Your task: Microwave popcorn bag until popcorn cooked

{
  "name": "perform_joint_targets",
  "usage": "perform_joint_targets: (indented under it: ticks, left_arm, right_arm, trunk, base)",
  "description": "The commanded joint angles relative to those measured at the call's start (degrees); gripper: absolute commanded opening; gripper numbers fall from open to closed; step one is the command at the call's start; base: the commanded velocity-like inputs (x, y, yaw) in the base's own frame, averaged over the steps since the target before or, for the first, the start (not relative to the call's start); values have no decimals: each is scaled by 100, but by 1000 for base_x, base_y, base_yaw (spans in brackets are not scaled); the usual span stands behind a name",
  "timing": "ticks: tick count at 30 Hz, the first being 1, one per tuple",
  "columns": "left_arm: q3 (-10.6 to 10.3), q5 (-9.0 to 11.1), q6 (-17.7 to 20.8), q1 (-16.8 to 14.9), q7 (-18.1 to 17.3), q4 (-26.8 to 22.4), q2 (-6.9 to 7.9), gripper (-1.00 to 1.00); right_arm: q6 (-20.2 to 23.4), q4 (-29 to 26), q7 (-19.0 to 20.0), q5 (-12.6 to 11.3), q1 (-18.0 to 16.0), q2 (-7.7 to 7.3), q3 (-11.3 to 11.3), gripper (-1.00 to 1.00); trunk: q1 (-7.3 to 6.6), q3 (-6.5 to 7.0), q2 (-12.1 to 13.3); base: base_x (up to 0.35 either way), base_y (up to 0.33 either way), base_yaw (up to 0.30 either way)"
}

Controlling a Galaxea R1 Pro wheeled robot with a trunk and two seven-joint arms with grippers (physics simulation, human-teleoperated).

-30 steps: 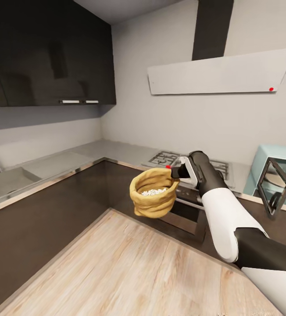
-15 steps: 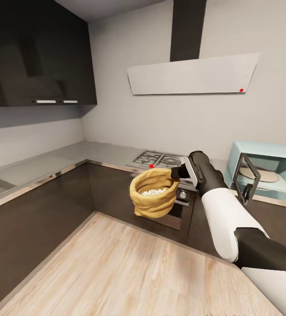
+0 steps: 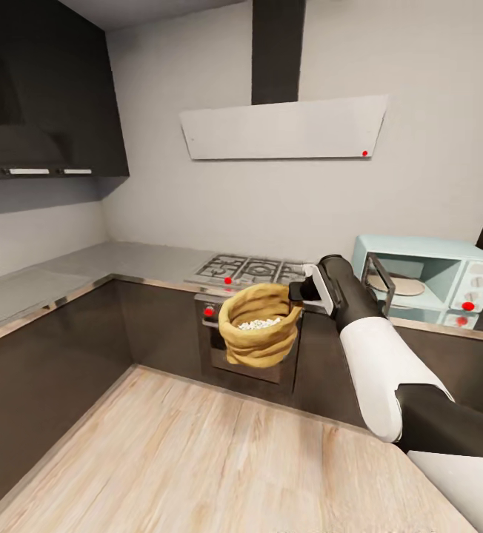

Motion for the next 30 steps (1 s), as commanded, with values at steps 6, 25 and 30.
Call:
perform_joint_targets:
  ticks: [6,25,30]
  left_arm:
    - [15,29,-11,2,-3,-6,-1,100]
    - [18,22,-12,3,-3,-6,-9,100]
    - [18,24,-11,5,-3,-6,-8,100]
  right_arm:
    - [17,-4,27,53,-5,9,-26,-100]
    - [17,0,47,35,-5,18,-22,-100]
    - [17,103,47,35,-5,18,-22,-100]
  trunk:
    - [0,-7,-4]
    - [0,-7,-4]
    - [0,-7,-4]
  base:
    - [-142,0,-237]
    - [-333,0,-11]
    - [-336,0,0]
